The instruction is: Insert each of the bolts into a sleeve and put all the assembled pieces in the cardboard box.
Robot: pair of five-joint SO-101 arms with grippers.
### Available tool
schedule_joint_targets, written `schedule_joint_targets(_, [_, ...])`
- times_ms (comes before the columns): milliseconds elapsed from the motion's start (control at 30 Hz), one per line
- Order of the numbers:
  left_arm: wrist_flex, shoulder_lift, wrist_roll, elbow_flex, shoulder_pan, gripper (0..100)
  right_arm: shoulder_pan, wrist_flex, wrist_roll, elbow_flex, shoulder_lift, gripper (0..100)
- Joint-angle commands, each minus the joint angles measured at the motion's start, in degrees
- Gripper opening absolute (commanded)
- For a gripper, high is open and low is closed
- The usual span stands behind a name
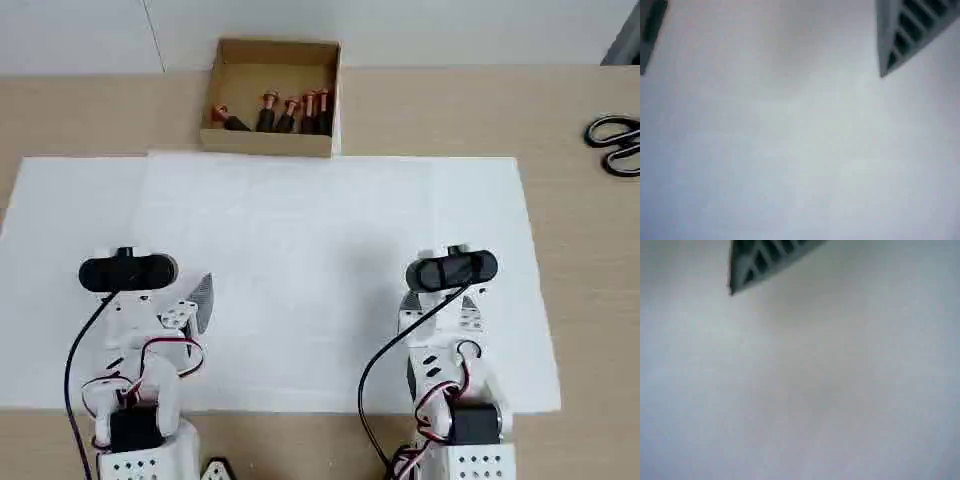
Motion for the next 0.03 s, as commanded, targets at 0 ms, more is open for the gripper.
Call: schedule_joint_targets(0, [0.18,-0.79,-0.18,-0.22,-0.18,28,0.22,0.31,0.35,0.44,-0.84,20.2])
